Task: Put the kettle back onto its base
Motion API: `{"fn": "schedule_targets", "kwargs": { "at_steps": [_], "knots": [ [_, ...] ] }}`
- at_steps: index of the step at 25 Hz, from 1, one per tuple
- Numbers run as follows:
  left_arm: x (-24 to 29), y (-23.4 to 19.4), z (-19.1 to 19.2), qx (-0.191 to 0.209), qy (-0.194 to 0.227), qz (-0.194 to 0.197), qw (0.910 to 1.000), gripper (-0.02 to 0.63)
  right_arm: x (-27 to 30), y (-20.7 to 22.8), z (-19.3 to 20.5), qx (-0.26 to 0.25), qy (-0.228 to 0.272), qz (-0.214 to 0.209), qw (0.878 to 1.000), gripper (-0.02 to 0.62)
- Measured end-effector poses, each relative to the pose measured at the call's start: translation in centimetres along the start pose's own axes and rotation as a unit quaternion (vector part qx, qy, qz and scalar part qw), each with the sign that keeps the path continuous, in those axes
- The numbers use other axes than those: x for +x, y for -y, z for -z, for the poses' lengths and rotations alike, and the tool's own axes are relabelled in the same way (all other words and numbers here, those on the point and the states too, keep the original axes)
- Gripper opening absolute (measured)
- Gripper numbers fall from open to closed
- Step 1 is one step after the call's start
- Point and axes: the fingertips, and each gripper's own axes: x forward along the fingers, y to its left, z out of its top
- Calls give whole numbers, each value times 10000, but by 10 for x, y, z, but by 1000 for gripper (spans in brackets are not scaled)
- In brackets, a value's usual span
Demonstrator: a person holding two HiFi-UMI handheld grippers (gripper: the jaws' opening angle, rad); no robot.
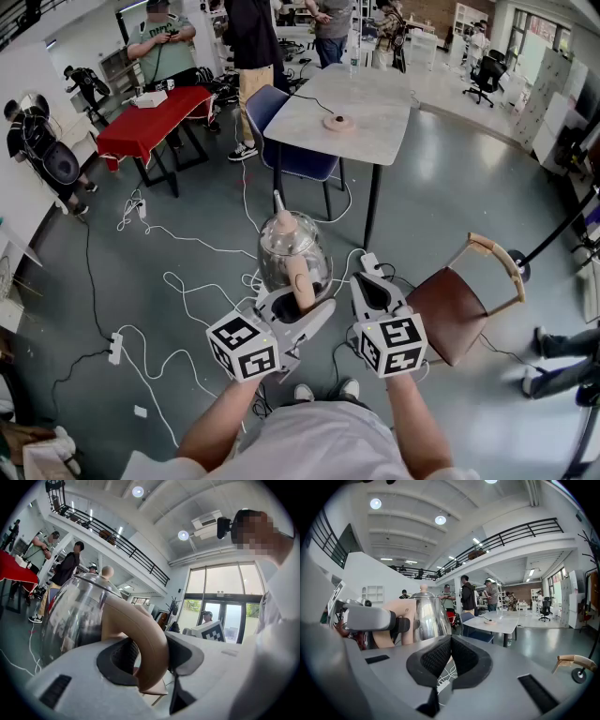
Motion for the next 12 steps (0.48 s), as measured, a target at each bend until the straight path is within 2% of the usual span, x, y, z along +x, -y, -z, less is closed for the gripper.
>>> {"fn": "schedule_targets", "kwargs": {
  "at_steps": [12],
  "knots": [
    [-18, -18, -4, 54, -16, 173, 9998, 164, 22, -28, -1, 40, -114, 81, 9999, 5]
  ]
}}
